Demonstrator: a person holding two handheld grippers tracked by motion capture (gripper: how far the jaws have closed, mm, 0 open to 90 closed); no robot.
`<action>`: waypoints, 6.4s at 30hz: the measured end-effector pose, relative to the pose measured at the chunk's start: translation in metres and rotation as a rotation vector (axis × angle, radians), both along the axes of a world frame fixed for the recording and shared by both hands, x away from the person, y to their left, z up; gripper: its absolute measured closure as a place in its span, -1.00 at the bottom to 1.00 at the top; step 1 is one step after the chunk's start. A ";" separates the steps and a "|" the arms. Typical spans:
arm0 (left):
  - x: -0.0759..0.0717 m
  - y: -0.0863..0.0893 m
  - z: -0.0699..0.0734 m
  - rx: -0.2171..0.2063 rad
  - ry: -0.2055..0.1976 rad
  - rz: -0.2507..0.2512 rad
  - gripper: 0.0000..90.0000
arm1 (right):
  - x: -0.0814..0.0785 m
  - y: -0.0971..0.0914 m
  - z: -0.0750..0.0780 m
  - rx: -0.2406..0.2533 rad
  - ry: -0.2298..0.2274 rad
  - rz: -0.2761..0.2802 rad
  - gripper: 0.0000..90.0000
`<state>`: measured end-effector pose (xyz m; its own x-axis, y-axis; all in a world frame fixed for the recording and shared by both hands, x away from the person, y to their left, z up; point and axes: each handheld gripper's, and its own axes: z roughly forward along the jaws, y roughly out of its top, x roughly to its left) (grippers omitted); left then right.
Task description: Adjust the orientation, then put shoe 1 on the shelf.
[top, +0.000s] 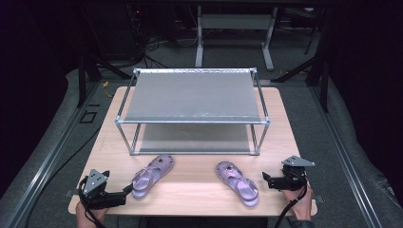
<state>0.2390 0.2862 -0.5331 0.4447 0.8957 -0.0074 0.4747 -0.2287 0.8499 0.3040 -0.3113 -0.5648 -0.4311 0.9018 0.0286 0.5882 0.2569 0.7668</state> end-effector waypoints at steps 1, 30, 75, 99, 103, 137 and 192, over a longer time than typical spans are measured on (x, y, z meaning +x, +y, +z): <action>0.000 0.000 0.000 0.000 0.000 0.000 -1.00 | 0.000 0.000 0.000 -0.001 -0.001 -0.005 -1.00; -0.006 -0.032 0.002 0.046 0.005 -0.077 -1.00 | 0.001 0.002 -0.001 -0.018 0.019 0.004 -0.98; 0.010 -0.052 -0.023 0.069 0.041 -0.092 -0.15 | 0.001 0.003 -0.002 -0.028 0.005 0.001 -0.96; 0.017 -0.067 -0.001 0.072 -0.017 -0.131 -0.16 | 0.001 0.004 -0.002 -0.030 0.004 -0.002 -0.95; 0.020 -0.069 0.001 0.069 -0.016 -0.129 -0.16 | 0.001 0.003 -0.002 -0.033 0.002 -0.002 -0.95; 0.063 -0.112 0.018 0.069 -0.064 -0.111 -0.16 | 0.001 0.003 -0.002 -0.029 0.005 -0.010 -0.94; 0.129 -0.163 -0.011 -0.002 -0.046 0.062 -0.16 | 0.001 0.003 -0.002 -0.023 0.005 -0.009 -0.93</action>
<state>0.3677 0.1230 -0.5441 0.3882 0.9215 0.0102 0.4480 -0.1984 0.8717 0.3053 -0.3086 -0.5665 -0.4232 0.9060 0.0098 0.5947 0.2696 0.7574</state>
